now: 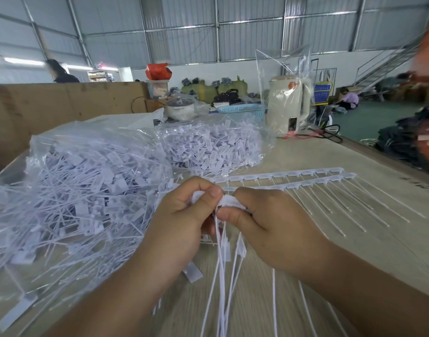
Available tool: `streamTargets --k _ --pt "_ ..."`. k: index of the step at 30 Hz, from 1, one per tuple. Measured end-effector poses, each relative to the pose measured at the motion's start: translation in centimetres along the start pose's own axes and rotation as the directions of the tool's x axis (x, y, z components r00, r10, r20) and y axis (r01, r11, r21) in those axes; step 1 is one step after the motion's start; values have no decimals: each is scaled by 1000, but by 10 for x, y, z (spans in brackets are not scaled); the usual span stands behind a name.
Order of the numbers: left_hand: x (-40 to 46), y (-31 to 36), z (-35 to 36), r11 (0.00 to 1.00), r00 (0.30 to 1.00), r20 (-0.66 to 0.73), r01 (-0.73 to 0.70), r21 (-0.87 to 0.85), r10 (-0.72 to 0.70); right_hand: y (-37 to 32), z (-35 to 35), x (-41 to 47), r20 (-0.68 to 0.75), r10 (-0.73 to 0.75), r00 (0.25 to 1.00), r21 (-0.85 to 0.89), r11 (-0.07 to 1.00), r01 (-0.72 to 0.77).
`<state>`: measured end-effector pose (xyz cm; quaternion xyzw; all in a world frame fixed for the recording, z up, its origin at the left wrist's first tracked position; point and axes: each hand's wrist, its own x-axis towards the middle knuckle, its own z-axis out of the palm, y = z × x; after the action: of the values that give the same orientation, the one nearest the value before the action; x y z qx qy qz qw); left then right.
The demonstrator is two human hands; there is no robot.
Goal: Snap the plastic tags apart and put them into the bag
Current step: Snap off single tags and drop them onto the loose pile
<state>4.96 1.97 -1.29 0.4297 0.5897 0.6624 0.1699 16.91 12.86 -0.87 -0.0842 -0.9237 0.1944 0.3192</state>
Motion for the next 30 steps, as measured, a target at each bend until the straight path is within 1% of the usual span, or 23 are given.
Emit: streamTargets --k 4,8,14,17,19,21,22,23,24,26,28,29,30 --pt "-1 -2 2 1000 999 -33 -1 2 1 0 3 -1 -44 -13 999 -29 1000 11" --pt "-2 -5 6 998 997 -72 23 -67 -27 -1 11 -1 -83 7 997 -1 1000 -7" --pt "-2 -4 7 992 997 -60 47 -115 -54 0 12 -1 -102 25 994 55 998 -20" --pt "-2 -2 7 984 995 -46 82 -156 -90 -1 12 2 -134 12 991 35 999 -7" --pt "-1 -1 7 961 989 -24 135 -242 -145 -1 12 3 -170 8 985 42 999 -1" --pt "1 1 3 897 974 -9 206 -392 -228 3 9 3 -227 54 972 109 994 -30" --pt "3 2 -1 873 967 -15 222 -433 -253 6 6 4 -250 84 965 150 988 -47" --pt "5 3 -6 876 966 -30 220 -429 -257 9 2 4 -259 110 960 190 980 -61" --pt "7 4 -10 898 969 -40 211 -387 -245 11 -1 4 -250 130 959 226 971 -72" --pt "7 4 -14 956 980 -37 183 -230 -196 15 -3 3 -176 129 976 286 955 -75" --pt "5 3 -11 990 990 -6 139 -21 -139 15 -2 0 -67 69 995 281 958 -47" --pt "3 1 -8 992 993 15 120 48 -121 14 -1 -1 -7 39 999 252 967 -36" --pt "2 -1 -6 991 994 27 106 79 -109 12 1 -2 54 22 998 210 977 -32"
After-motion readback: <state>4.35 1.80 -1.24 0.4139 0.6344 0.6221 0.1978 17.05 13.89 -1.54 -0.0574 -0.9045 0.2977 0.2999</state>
